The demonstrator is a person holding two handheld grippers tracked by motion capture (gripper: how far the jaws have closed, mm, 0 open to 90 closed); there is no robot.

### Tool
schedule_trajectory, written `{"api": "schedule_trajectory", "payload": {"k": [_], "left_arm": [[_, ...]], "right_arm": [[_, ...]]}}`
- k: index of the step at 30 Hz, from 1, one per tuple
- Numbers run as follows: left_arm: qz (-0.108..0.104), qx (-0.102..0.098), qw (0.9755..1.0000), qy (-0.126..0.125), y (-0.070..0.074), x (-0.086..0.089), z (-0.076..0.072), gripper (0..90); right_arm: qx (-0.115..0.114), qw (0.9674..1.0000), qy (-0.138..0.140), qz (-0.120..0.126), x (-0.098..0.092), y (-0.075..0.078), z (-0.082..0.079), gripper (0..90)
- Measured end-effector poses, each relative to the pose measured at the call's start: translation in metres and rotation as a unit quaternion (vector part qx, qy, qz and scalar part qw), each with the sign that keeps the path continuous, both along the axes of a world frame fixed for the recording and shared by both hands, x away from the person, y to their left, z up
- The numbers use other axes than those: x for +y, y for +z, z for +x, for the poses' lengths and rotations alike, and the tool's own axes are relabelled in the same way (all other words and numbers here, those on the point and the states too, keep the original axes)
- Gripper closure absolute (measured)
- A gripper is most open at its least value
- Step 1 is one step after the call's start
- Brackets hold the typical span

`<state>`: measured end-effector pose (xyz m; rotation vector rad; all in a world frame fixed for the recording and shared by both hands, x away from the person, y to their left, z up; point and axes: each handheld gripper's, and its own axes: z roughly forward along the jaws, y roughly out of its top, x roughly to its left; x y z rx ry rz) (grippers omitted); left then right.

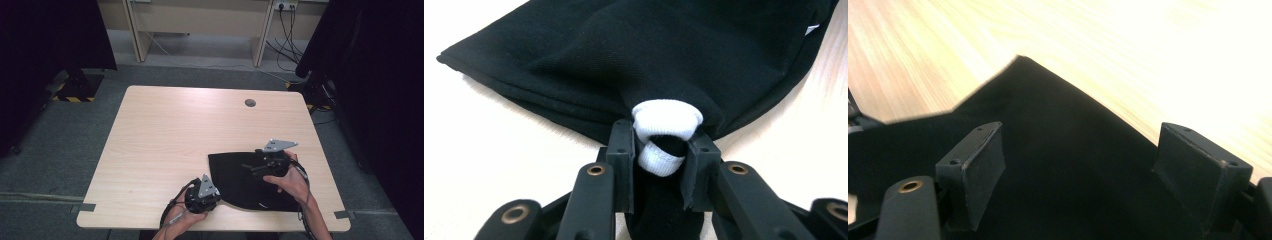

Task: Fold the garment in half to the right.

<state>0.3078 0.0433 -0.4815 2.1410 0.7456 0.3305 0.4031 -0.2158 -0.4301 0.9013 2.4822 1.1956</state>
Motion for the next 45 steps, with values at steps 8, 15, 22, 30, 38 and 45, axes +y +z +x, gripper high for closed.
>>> {"api": "schedule_trajectory", "payload": {"k": [8,15,22,30,38,45], "left_arm": [[-0.001,0.001,1.0,-0.001,0.0,0.0,0.0,70.0],[-0.003,0.006,1.0,-0.001,0.0,0.0,0.0,70.0],[0.007,-0.011,0.9999,0.004,0.0,0.0,0.0,70.1],[0.003,-0.003,1.0,-0.006,0.0,0.0,-0.001,70.1],[0.008,-0.014,0.9998,-0.008,0.0,-0.001,-0.003,70.0],[0.007,-0.018,0.9997,-0.012,0.0,-0.001,-0.004,70.7]], "right_arm": [[0.007,0.9994,0.033,-0.01,0.042,-0.005,0.018,22.9],[0.02,0.998,0.05,-0.031,0.074,-0.014,0.036,25.9],[0.025,0.9971,0.059,-0.041,0.088,-0.019,0.044,27.8],[0.034,0.9946,0.08,-0.057,0.11,-0.029,0.055,34.0],[0.034,0.9903,0.107,-0.082,0.121,-0.037,0.059,62.0],[0.041,0.9897,0.112,-0.08,0.118,-0.035,0.055,80.9]]}}
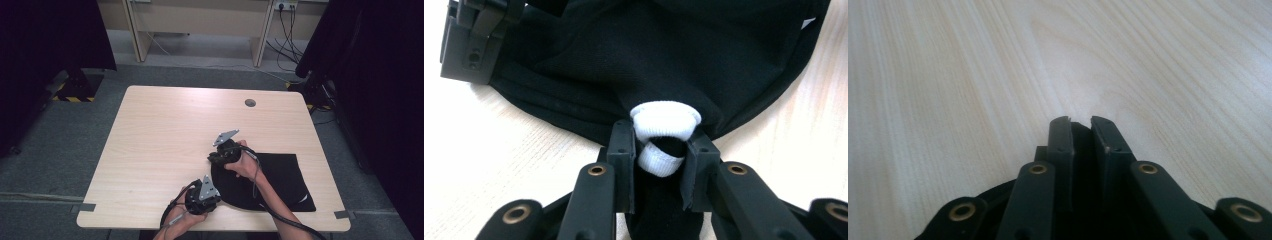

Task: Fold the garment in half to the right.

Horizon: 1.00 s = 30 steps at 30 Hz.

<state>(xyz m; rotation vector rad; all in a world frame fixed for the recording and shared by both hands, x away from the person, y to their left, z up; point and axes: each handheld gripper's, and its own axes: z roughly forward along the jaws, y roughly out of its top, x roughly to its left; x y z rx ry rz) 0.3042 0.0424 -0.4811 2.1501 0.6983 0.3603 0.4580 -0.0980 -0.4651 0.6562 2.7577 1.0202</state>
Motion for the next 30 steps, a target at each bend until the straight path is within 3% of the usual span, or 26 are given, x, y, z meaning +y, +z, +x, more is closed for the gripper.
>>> {"api": "schedule_trajectory", "payload": {"k": [4,8,9,11,12,18,24,30], "left_arm": [[-0.012,0.01,0.9999,0.0,0.002,0.005,0.001,71.7],[-0.021,0.005,0.9998,0.001,0.01,0.01,0.002,72.0],[-0.027,-0.001,0.9996,-0.001,0.02,0.014,0.001,72.1],[-0.03,-0.004,0.9995,-0.002,0.026,0.017,0.001,72.2],[-0.034,-0.01,0.9994,-0.002,0.038,0.022,-0.001,72.2],[-0.045,-0.003,0.999,-0.005,0.063,0.027,0.001,72.6],[-0.038,-0.019,0.9989,-0.021,0.086,0.013,0.004,72.9],[-0.03,-0.032,0.9981,-0.043,0.105,-0.014,0.01,72.8]], "right_arm": [[0.0,0.9995,0.006,0.03,-0.002,0.009,-0.001,84.1],[-0.005,0.9985,0.005,0.054,-0.005,0.021,-0.002,84.5],[-0.011,0.9977,0.005,0.067,-0.007,0.029,-0.002,84.6],[-0.013,0.9971,0.005,0.074,-0.009,0.033,-0.002,84.6],[-0.016,0.9959,0.005,0.089,-0.011,0.041,-0.002,84.8],[-0.028,0.9928,0.006,0.116,-0.017,0.061,-0.003,85.0],[-0.041,0.99,-0.004,0.135,-0.033,0.078,-0.005,85.1],[-0.057,0.988,-0.019,0.142,-0.061,0.09,-0.01,85.1]]}}
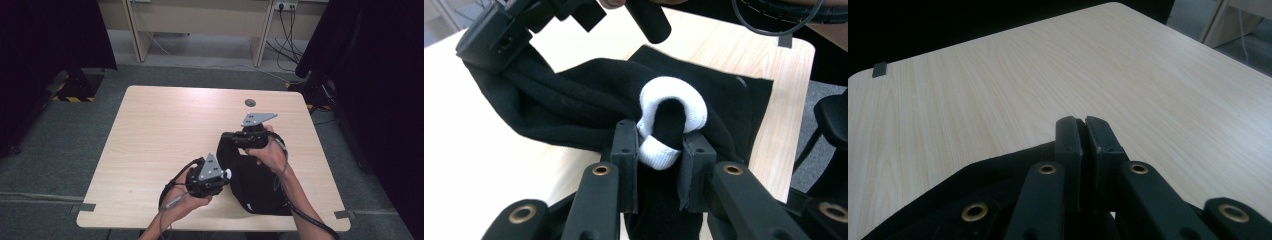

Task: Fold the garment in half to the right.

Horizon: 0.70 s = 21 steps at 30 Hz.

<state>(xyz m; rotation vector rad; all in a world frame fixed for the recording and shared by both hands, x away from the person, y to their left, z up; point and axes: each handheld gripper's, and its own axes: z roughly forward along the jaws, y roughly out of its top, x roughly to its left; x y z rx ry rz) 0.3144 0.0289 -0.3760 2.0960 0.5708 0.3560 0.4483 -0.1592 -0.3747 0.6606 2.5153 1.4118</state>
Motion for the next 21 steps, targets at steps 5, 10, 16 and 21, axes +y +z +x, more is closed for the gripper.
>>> {"api": "schedule_trajectory", "payload": {"k": [5,10,16,21], "left_arm": [[0.01,0.006,0.9998,-0.016,0.001,-0.024,0.009,72.6],[0.015,0.014,0.9993,-0.032,-0.006,-0.047,0.012,72.5],[0.014,0.028,0.9986,-0.044,-0.018,-0.073,0.017,72.5],[0.015,0.034,0.9979,-0.054,-0.028,-0.089,0.018,72.4]], "right_arm": [[0.006,0.9997,-0.024,-0.001,-0.029,-0.002,-0.001,85.0],[0.018,0.9988,-0.046,-0.003,-0.06,-0.012,-0.002,84.9],[0.026,0.9975,-0.065,-0.006,-0.086,-0.021,-0.005,84.8],[0.028,0.9968,-0.075,-0.009,-0.1,-0.026,-0.008,84.5]]}}
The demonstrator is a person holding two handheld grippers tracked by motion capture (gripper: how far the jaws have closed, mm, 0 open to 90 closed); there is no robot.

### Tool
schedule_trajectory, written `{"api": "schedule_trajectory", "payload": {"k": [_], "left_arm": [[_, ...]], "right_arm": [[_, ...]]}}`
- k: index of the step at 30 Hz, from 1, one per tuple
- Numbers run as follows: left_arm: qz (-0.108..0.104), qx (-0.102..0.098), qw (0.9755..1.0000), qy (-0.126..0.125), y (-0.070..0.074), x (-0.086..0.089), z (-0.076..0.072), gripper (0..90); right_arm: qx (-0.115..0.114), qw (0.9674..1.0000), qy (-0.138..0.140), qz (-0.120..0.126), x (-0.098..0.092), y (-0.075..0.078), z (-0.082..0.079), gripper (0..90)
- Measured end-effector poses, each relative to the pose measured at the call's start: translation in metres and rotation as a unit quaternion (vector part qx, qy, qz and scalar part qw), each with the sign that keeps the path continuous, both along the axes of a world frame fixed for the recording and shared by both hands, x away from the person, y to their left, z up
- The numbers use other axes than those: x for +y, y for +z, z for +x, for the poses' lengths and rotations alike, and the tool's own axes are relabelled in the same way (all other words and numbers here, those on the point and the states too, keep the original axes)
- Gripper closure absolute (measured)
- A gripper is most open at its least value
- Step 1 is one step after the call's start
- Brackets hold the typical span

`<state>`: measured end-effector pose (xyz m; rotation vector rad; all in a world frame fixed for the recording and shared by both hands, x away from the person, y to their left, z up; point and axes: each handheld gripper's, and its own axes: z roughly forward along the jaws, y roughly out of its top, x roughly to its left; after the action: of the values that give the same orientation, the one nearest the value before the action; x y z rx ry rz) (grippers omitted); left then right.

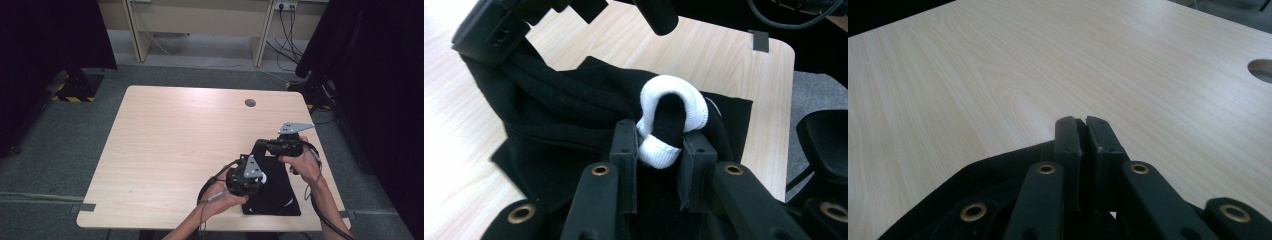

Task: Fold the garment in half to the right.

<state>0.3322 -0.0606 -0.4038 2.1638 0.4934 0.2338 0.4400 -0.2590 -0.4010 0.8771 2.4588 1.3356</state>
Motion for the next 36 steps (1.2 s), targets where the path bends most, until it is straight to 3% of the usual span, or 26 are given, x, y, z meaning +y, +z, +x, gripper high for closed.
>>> {"api": "schedule_trajectory", "payload": {"k": [5,6,7,8,10,14,15,18,22,27,28,29,31,32,33,34,35,36], "left_arm": [[-0.002,0.007,1.0,-0.005,-0.012,-0.013,0.0,71.8],[-0.003,0.009,0.9999,-0.005,-0.014,-0.015,0.0,71.0],[-0.012,0.017,0.9998,-0.005,-0.019,-0.017,0.003,65.9],[-0.012,0.017,0.9998,-0.005,-0.019,-0.017,0.003,62.3],[-0.025,0.029,0.9992,-0.008,-0.02,-0.017,0.003,57.7],[-0.052,0.026,0.9983,0.002,-0.009,-0.01,0.001,40.8],[-0.062,0.026,0.9977,0.006,-0.005,-0.006,0.0,36.7],[-0.079,0.023,0.9965,0.015,0.003,0.007,0.0,34.3],[-0.06,0.023,0.9969,0.047,-0.004,0.021,0.001,31.6],[-0.013,0.032,0.9962,0.08,-0.031,0.026,0.003,25.3],[-0.007,0.035,0.9957,0.085,-0.037,0.026,0.003,24.0],[-0.002,0.039,0.9951,0.091,-0.042,0.025,0.004,21.3],[0.003,0.05,0.9941,0.097,-0.05,0.023,0.004,20.1],[0.005,0.053,0.9939,0.096,-0.053,0.022,0.003,19.2],[0.006,0.056,0.9936,0.097,-0.056,0.02,0.003,17.5],[0.008,0.059,0.9932,0.1,-0.059,0.019,0.003,17.5],[0.009,0.062,0.9928,0.102,-0.061,0.017,0.003,16.1],[0.011,0.064,0.9927,0.102,-0.063,0.016,0.003,16.1]], "right_arm": [[0.004,0.9999,-0.01,-0.002,-0.012,-0.006,-0.004,80.4],[0.008,0.9998,-0.015,-0.006,-0.014,-0.007,-0.005,76.3],[0.015,0.9993,-0.031,-0.016,-0.017,-0.01,-0.006,65.0],[0.015,0.9993,-0.031,-0.016,-0.017,-0.01,-0.006,65.0],[0.024,0.9981,-0.048,-0.031,-0.019,-0.011,-0.006,54.8],[0.03,0.9962,-0.074,-0.035,-0.021,-0.009,-0.007,43.7],[0.028,0.9944,-0.089,-0.049,-0.021,-0.007,-0.007,40.4],[0.026,0.9928,-0.1,-0.06,-0.022,-0.005,-0.007,38.8],[0.039,0.9895,-0.113,-0.081,-0.024,-0.007,-0.007,37.8],[0.053,0.984,-0.132,-0.108,-0.027,-0.017,-0.005,38.7],[0.055,0.9829,-0.135,-0.113,-0.028,-0.019,-0.005,39.5],[0.062,0.9798,-0.141,-0.127,-0.03,-0.025,-0.004,40.6],[0.07,0.9778,-0.145,-0.134,-0.031,-0.028,-0.003,42.0],[0.074,0.9771,-0.146,-0.136,-0.033,-0.031,-0.002,45.9],[0.079,0.9782,-0.136,-0.135,-0.038,-0.037,-0.002,58.9],[0.079,0.9782,-0.136,-0.135,-0.038,-0.037,-0.002,58.9],[0.078,0.9796,-0.119,-0.142,-0.041,-0.043,-0.003,72.1],[0.078,0.9796,-0.119,-0.142,-0.041,-0.043,-0.003,72.1]]}}
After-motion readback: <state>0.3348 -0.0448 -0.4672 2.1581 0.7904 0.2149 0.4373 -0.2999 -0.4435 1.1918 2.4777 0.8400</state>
